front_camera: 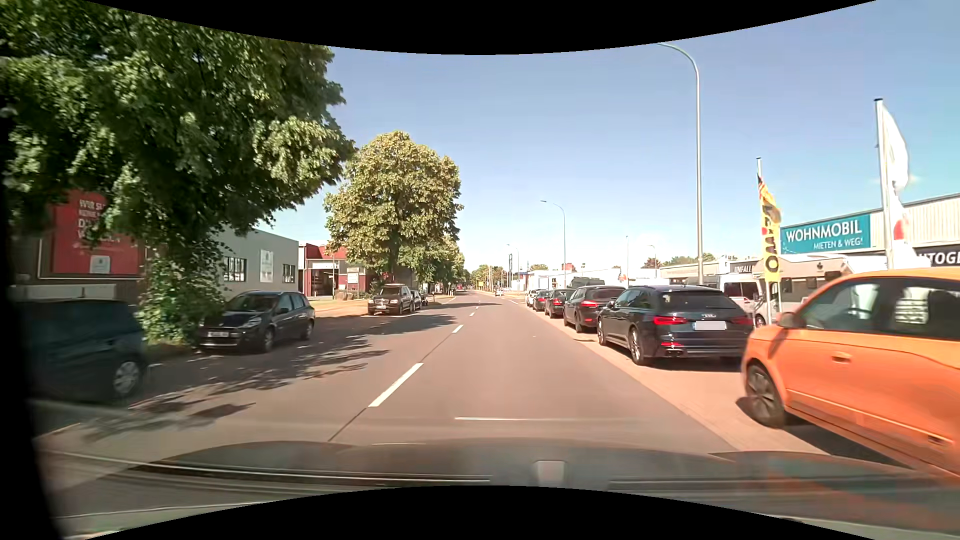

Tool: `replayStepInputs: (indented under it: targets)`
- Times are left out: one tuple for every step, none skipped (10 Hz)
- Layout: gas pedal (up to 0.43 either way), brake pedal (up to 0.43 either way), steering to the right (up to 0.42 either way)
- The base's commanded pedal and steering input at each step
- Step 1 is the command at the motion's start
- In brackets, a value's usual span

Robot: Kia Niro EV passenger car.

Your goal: Follow the waypoints while adhering to traffic rules and regulations

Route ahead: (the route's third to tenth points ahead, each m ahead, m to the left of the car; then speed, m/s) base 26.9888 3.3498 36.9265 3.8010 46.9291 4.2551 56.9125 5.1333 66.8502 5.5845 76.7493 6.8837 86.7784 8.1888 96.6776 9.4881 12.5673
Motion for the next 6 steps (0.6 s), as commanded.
replayStepInputs:
  targets:
    - [0.130,0.006,0.000]
    - [0.130,0.006,0.000]
    - [0.130,0.006,0.000]
    - [0.130,0.006,-0.001]
    - [0.130,0.006,-0.002]
    - [0.130,0.006,-0.003]
